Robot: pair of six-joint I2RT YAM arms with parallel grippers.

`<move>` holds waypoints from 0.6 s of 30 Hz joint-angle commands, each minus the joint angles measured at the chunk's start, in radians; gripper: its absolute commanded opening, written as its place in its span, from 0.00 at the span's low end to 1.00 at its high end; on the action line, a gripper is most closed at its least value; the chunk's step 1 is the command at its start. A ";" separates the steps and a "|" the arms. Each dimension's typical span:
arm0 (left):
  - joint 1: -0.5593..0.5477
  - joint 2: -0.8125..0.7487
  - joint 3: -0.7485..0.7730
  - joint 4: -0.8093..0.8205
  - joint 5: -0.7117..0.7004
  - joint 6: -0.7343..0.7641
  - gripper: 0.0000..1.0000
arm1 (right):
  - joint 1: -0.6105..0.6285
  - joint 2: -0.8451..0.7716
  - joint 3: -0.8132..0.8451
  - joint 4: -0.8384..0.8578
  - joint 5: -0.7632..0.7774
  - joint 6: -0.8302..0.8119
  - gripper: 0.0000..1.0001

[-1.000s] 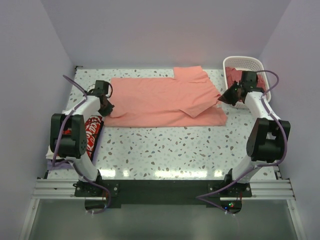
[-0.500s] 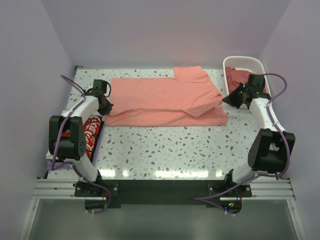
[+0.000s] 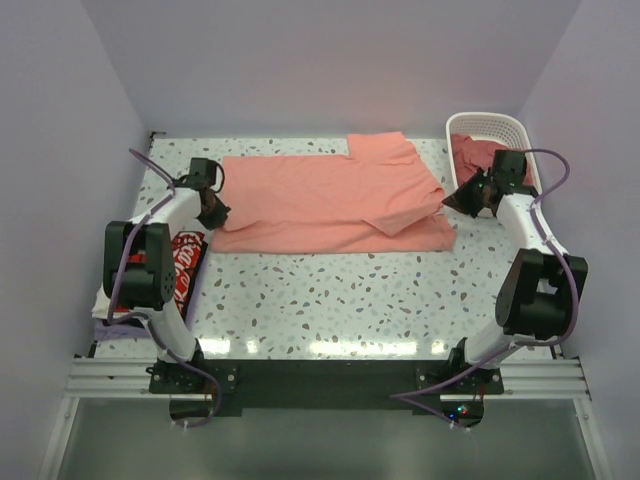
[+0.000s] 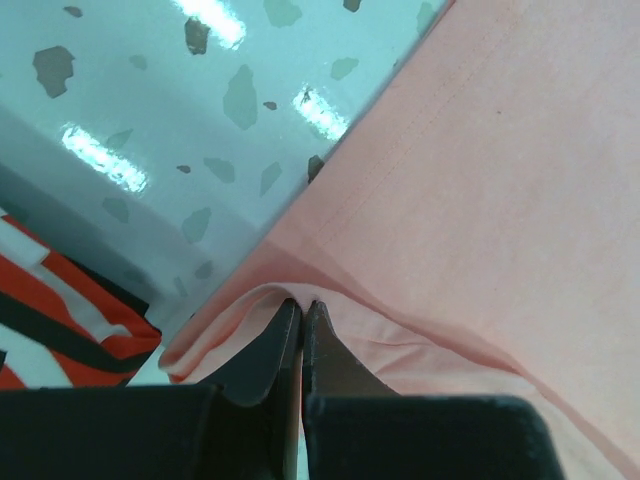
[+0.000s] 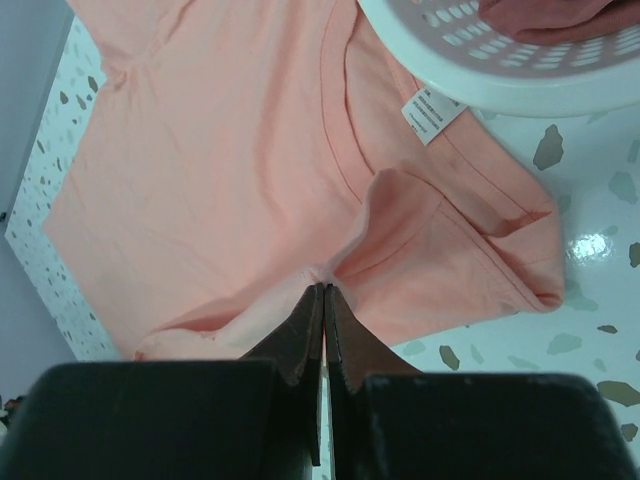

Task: Fold and stack the t-shirts
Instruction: Fold the tshirt

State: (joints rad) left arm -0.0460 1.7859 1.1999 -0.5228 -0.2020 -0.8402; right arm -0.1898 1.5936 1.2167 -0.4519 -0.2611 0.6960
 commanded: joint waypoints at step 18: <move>0.046 0.041 0.038 0.092 0.070 0.052 0.00 | -0.003 0.057 0.029 0.050 -0.001 0.016 0.00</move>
State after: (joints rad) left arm -0.0086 1.8206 1.2232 -0.4953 -0.1566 -0.8165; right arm -0.1898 1.6375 1.2167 -0.4393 -0.2607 0.7002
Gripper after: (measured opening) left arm 0.029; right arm 0.007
